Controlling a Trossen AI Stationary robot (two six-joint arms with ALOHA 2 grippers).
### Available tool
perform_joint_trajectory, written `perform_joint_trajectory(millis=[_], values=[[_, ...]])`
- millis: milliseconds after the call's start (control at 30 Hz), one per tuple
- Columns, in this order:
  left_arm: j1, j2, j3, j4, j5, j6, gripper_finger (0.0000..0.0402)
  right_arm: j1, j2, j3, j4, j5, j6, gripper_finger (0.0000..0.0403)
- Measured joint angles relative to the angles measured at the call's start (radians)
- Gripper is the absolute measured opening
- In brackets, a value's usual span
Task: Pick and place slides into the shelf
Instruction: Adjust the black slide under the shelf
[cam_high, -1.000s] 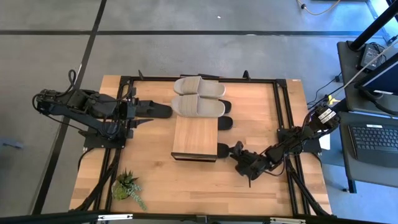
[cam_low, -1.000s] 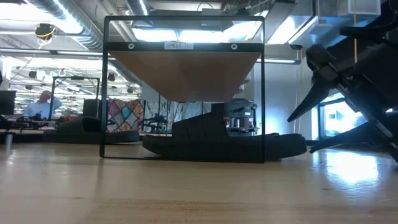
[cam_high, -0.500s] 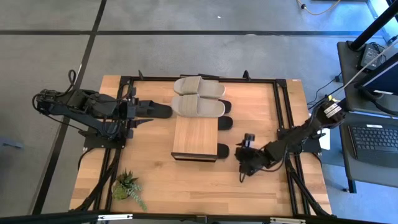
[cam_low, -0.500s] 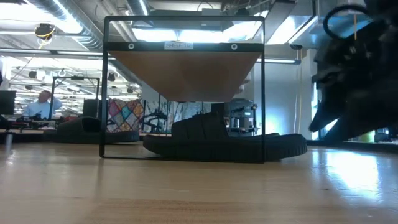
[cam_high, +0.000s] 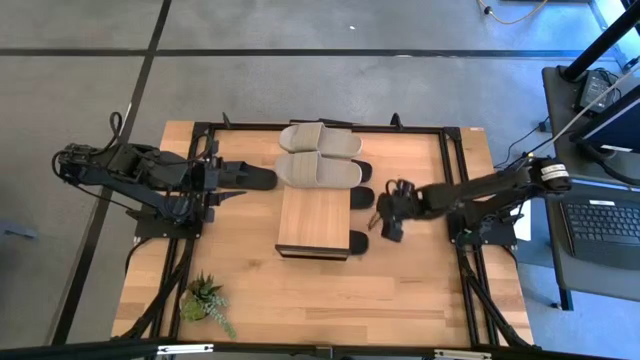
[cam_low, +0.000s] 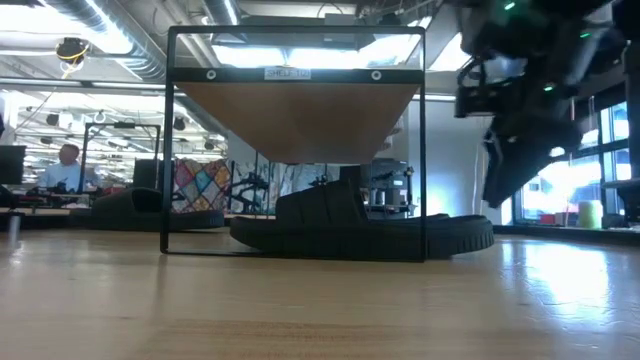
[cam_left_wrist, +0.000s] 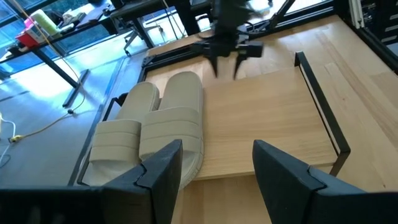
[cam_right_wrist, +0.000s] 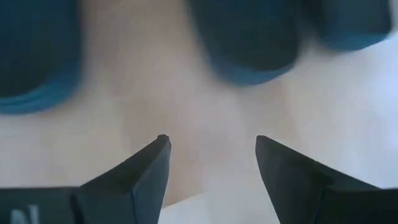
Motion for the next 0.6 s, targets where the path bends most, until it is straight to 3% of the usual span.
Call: perform_joint_trajectory(millis=[133, 433, 600], values=[[0.000, 0.000, 0.000, -0.002, 0.000, -0.023, 0.0188, -0.094, 0.000, 0.021, 0.003, 0.023, -0.219, 0.0237], [0.000, 0.001, 0.000, -0.002, 0.000, -0.026, 0.0188, -0.236, 0.036, 0.028, 0.064, -0.124, -0.303, 0.0237], [0.000, 0.001, 0.000, -0.023, 0.000, -0.027, 0.0188, -0.298, 0.104, 0.027, 0.080, -0.141, -0.313, 0.0237]])
